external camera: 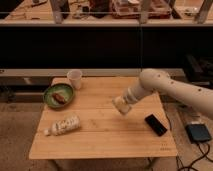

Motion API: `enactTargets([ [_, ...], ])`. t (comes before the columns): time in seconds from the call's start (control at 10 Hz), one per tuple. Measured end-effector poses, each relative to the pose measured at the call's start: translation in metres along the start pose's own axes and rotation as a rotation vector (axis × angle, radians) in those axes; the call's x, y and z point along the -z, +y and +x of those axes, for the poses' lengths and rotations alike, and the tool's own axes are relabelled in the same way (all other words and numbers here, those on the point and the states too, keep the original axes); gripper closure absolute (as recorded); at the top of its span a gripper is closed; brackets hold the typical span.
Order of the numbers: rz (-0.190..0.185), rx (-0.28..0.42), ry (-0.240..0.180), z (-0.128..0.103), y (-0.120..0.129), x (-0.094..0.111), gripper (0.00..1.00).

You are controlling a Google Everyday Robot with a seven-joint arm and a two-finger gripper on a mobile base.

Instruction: Place the white sponge in the ceramic cup

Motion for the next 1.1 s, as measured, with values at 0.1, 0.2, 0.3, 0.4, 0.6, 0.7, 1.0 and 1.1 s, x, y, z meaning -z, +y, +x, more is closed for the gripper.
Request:
enactTargets([
  [0.1,0.004,0.055,0.072,0.046,-0.001,0.004,1.00],
  [0.2,0.005,0.084,0.115,0.072,-0.002,0.008,1.00],
  [0.3,0.004,0.093,0.131,0.081,-0.002,0.011,1.00],
  [0.4,0.004,0.093,0.133,0.082,-0.002,0.011,1.00],
  [0.6,0.004,0.093,0.134,0.082,-0.002,0.011,1.00],
  [0.7,0.004,0.092,0.134,0.081,-0.001,0.011,1.00],
  [1.0,0.029,0.135,0.153,0.096,0.003,0.006,1.00],
  [1.1,0.054,0.176,0.183,0.115,0.006,0.002,1.00],
])
